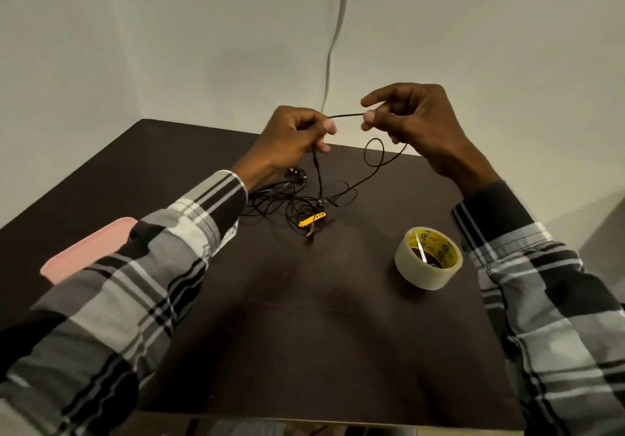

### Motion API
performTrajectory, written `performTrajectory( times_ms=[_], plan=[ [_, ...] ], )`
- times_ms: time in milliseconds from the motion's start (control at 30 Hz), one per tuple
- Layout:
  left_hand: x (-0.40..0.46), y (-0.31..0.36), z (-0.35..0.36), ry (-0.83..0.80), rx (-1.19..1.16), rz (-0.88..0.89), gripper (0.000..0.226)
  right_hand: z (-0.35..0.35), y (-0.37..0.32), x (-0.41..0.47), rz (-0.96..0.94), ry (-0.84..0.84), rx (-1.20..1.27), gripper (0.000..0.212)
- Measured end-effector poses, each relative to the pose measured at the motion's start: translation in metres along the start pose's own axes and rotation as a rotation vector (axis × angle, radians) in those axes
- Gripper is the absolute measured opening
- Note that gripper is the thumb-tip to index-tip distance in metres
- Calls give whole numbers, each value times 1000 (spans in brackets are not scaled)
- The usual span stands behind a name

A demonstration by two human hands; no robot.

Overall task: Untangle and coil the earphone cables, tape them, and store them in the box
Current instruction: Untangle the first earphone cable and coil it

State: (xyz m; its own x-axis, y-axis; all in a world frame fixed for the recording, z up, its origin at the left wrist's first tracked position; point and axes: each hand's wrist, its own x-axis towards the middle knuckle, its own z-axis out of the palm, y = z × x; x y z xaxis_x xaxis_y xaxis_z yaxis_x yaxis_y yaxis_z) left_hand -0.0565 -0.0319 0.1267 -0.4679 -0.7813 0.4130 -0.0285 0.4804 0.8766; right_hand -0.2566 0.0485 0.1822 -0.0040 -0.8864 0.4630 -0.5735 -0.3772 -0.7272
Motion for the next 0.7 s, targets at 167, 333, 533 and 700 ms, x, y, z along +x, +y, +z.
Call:
performTrajectory(
  times_ms=[167, 333, 533, 700],
  plan=[
    [-4, -11, -39, 184, 49, -53, 14, -34, 21, -9, 108, 172, 58, 13],
    [-11, -22, -60, 277, 122, -73, 14, -50, 28, -18, 241, 281, 326, 11],
    [-19, -38, -80, 273, 238, -63, 17, -63, 31, -22, 220, 403, 600, 11],
    [-30, -45, -83, 254, 386, -162, 39, -63, 26, -22, 177, 400, 558, 12]
  ],
)
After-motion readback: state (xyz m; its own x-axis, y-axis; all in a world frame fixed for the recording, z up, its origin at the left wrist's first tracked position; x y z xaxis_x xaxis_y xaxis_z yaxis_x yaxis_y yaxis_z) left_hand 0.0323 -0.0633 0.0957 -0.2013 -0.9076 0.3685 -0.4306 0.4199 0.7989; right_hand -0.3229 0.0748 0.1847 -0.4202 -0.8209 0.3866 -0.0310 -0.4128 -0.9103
